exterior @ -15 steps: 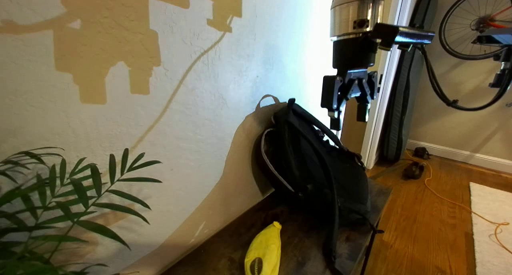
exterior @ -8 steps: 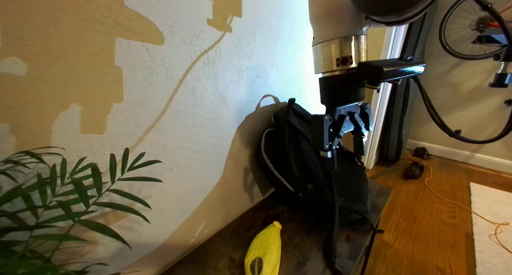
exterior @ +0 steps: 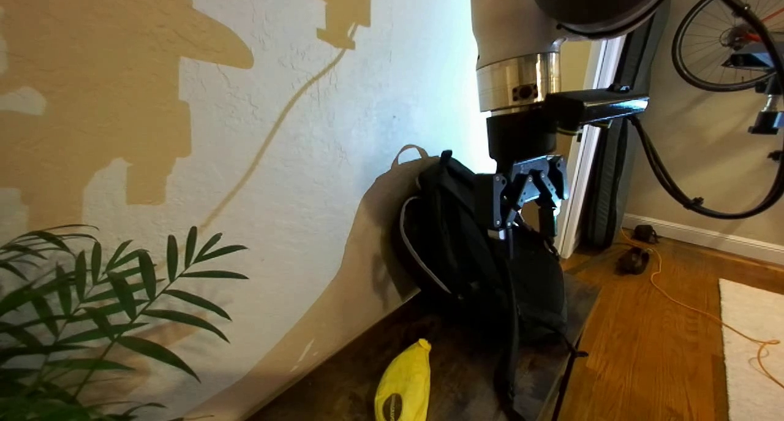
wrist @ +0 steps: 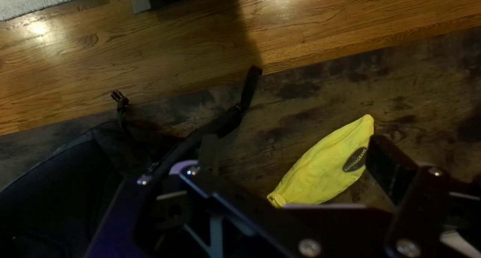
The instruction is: Place the banana toy in the black backpack
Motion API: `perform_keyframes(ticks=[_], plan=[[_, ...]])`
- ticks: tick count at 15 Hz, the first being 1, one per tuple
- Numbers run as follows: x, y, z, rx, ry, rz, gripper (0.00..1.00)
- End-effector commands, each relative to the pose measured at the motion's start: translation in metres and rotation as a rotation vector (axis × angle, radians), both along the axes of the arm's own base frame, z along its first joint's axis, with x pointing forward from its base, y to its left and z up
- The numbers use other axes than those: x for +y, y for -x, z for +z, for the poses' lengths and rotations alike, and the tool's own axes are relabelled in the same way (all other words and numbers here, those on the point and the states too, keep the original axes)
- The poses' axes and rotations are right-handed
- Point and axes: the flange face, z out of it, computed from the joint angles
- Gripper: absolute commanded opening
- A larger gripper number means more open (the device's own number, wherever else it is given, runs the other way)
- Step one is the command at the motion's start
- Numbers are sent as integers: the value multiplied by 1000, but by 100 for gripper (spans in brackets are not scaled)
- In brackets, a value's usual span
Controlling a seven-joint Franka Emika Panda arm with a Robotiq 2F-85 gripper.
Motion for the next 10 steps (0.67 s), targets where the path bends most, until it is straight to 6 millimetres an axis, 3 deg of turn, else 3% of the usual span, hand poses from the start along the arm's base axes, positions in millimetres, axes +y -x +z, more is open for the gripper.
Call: perform_keyframes(ticks=[1, 6, 10], plan=[[0, -5, -12, -18, -8, -63, 100], [-5, -26, -41, -132, -30, -281, 100], [-1, -45, -79, -168, -11, -398, 100]])
